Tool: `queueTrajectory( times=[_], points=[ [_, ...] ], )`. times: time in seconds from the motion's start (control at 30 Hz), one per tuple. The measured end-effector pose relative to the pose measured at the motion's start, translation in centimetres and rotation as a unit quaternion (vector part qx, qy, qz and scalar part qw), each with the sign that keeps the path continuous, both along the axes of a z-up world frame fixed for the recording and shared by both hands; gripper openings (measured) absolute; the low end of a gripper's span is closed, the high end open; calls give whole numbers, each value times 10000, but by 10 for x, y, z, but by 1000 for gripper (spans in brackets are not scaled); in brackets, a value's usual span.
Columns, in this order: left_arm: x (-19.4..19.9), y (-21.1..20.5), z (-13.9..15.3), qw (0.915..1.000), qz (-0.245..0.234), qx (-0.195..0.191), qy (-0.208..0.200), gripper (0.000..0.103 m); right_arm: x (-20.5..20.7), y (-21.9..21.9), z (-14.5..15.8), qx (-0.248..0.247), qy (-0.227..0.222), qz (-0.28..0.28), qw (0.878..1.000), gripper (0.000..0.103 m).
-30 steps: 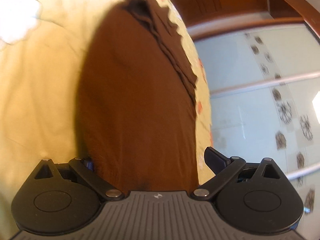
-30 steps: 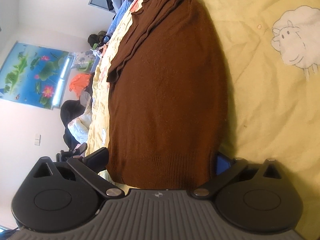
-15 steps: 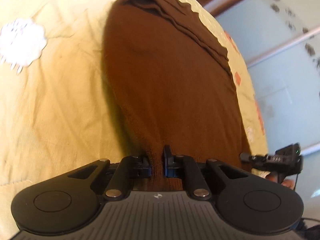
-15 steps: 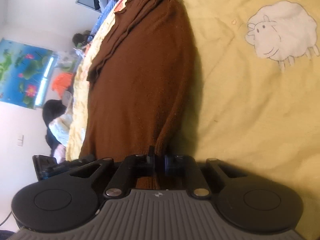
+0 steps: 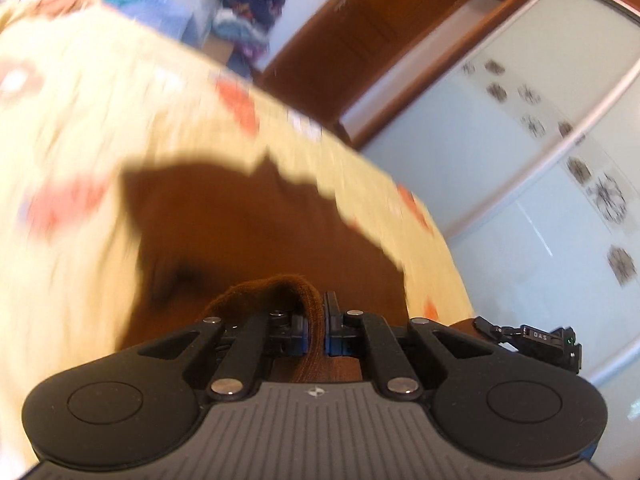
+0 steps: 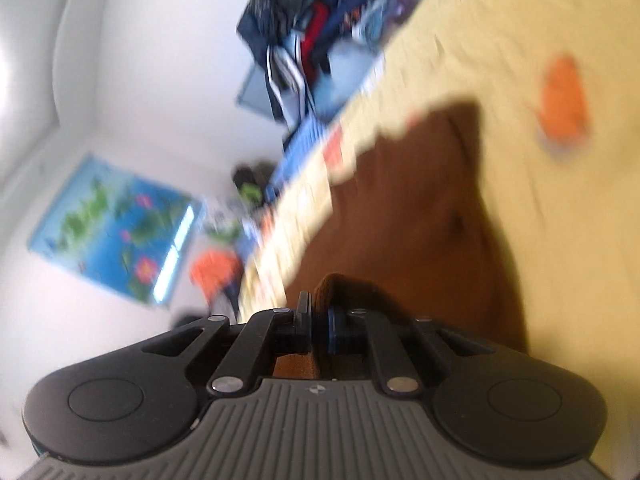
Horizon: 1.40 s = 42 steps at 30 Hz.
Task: Fold small clothes
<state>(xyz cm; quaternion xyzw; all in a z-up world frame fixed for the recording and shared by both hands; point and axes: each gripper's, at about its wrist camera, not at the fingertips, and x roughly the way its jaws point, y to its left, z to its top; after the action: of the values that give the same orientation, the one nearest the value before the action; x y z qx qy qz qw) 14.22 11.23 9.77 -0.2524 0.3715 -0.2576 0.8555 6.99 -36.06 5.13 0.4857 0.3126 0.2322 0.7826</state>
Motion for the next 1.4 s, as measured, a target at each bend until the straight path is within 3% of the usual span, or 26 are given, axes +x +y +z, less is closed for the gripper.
queueTrajectory(
  times=[0.07,0.13,0.17,0.2,0.23,0.3,0.37,0.4,0.47,0.57,0.63,0.67,0.7,0.8,0.83,0.87,0.9,0.93,0.97,1.03,1.17,1.33,1.4],
  points=[
    [47,-8,6,9987,469,169,-116,7,49,-7,1,90,-25,-260,9996,14],
    [93,-17,2,9944,825,594,-283,13,98,-11,-6,65,116,-590,9982,27],
    [114,-17,-5,9911,1108,743,-47,25,118,-14,-12,-38,228,-820,9964,42],
    [128,-12,-14,9874,1350,752,346,33,137,-17,-19,-167,445,-1136,9924,81],
    [136,-7,-22,9849,1493,619,622,45,146,-19,-25,-255,676,-1471,9865,100],
    [124,8,-33,9811,1780,272,708,56,151,-19,-33,-268,759,-1696,9822,98],
    [96,12,-37,9817,1822,161,537,79,142,-16,-35,-347,572,-1348,9886,98],
    [78,13,-39,9817,1857,135,398,80,132,-9,-33,-605,489,-1197,9898,98],
    [44,20,-43,9806,1909,282,347,80,107,2,-29,-1571,378,-1053,9812,98],
    [-4,38,-64,9744,2148,168,638,80,63,12,-27,-2876,278,-1081,9512,99],
    [-19,46,-83,9710,2168,-109,1006,80,44,12,-35,-2921,425,-910,9511,99],
    [-23,48,-90,9717,2151,-279,933,81,41,9,-42,-2812,556,-821,9545,99],
    [-28,46,-91,9712,2185,-304,903,81,37,12,-42,-2816,395,-831,9551,99],
    [-9,27,-88,9793,1735,-363,975,81,48,21,-41,-2647,469,-737,9604,99],
    [-1,21,-88,9822,1573,-373,956,80,54,24,-41,-2452,486,-696,9658,94],
    [4,13,-86,9842,1487,-268,919,77,62,28,-43,-2250,494,-602,9712,89],
    [9,7,-84,9852,1469,-73,878,62,69,34,-43,-2133,521,-481,9744,65],
    [17,1,-85,9843,1439,158,1008,12,78,41,-46,-2217,592,-410,9725,28],
    [24,-2,-91,9824,1380,202,1241,11,86,47,-48,-2357,744,-298,9685,23],
    [26,-3,-88,9808,1471,211,1259,10,91,52,-51,-2368,734,-201,9686,22],
    [1,-4,-63,9862,1324,313,946,9,73,44,-36,-2268,549,-171,9722,21],
    [-74,2,-49,9920,851,110,924,9,12,33,-14,-2224,236,131,9746,20],
    [-113,0,-55,9924,732,293,941,10,-23,27,-12,-2205,201,246,9749,20]
  ],
)
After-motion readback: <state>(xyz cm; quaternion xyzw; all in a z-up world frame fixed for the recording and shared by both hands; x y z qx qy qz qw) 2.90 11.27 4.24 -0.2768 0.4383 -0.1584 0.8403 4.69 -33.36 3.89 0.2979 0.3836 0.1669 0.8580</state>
